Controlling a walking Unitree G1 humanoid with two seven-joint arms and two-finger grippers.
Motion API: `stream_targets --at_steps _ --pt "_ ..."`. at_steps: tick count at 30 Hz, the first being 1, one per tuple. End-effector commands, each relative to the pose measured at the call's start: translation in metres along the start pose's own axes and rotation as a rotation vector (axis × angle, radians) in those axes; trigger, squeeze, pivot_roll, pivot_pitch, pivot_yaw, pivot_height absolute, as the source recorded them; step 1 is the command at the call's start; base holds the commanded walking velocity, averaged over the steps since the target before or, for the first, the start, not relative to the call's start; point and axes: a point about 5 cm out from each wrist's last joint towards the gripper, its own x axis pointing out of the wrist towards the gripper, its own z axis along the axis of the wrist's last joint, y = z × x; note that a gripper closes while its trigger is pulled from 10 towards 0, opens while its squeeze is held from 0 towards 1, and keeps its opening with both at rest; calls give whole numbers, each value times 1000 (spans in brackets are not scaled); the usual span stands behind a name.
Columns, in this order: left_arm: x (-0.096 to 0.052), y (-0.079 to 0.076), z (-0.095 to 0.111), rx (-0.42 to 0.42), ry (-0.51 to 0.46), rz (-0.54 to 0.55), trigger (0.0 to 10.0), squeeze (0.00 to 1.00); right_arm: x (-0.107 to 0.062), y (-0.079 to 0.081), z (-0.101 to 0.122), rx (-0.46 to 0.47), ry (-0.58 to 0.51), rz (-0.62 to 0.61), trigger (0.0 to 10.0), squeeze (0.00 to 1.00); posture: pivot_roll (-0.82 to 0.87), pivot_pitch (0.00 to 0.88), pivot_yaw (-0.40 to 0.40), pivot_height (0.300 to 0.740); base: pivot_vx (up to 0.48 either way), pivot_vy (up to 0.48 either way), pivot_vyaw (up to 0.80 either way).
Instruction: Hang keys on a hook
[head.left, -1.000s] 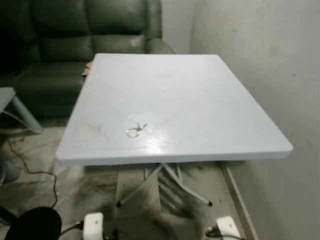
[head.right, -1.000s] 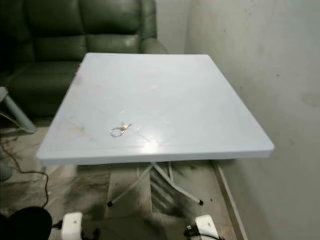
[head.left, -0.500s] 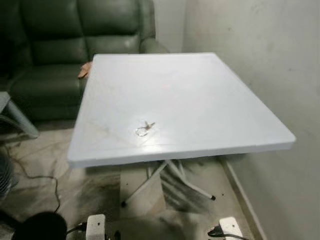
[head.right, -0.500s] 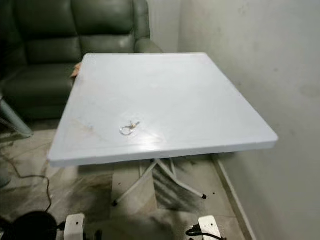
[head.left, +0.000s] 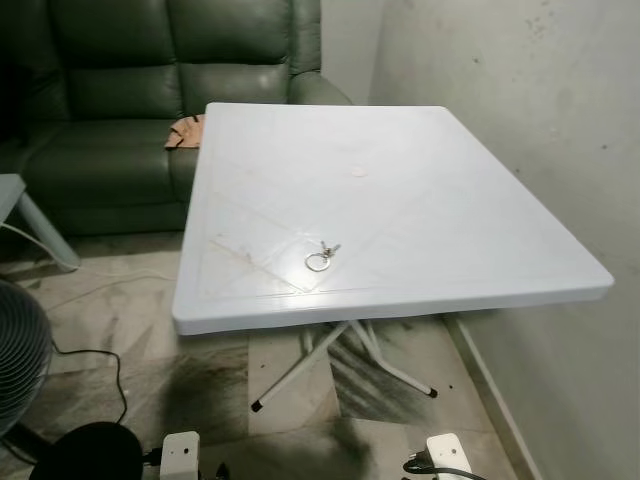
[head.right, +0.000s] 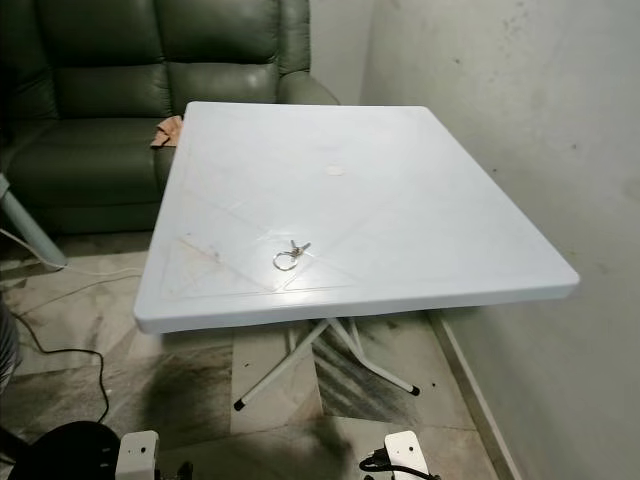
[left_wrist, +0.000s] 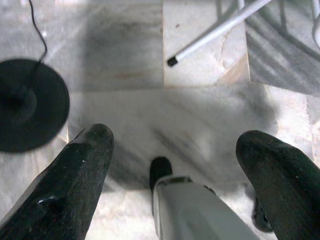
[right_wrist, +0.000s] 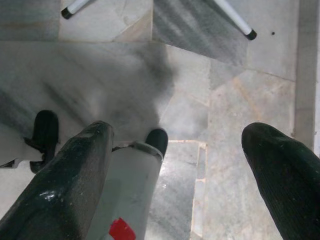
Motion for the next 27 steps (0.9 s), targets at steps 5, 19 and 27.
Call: stream_targets --at_steps 5,19,27 --pt "-1 2 10 27 -97 -28 10000 0 1 -9 23 -20 -114 5 10000 0 -47 0 -23 740 0 0 0" --pt "-6 -4 36 101 -349 -104 10000 0 -2 -3 58 -184 -345 112 10000 0 -52 0 -23 740 0 0 0" --pt "-31 -30 72 278 -721 -279 10000 0 -19 -2 98 -236 -677 155 10000 0 -60 0 -19 740 0 0 0"
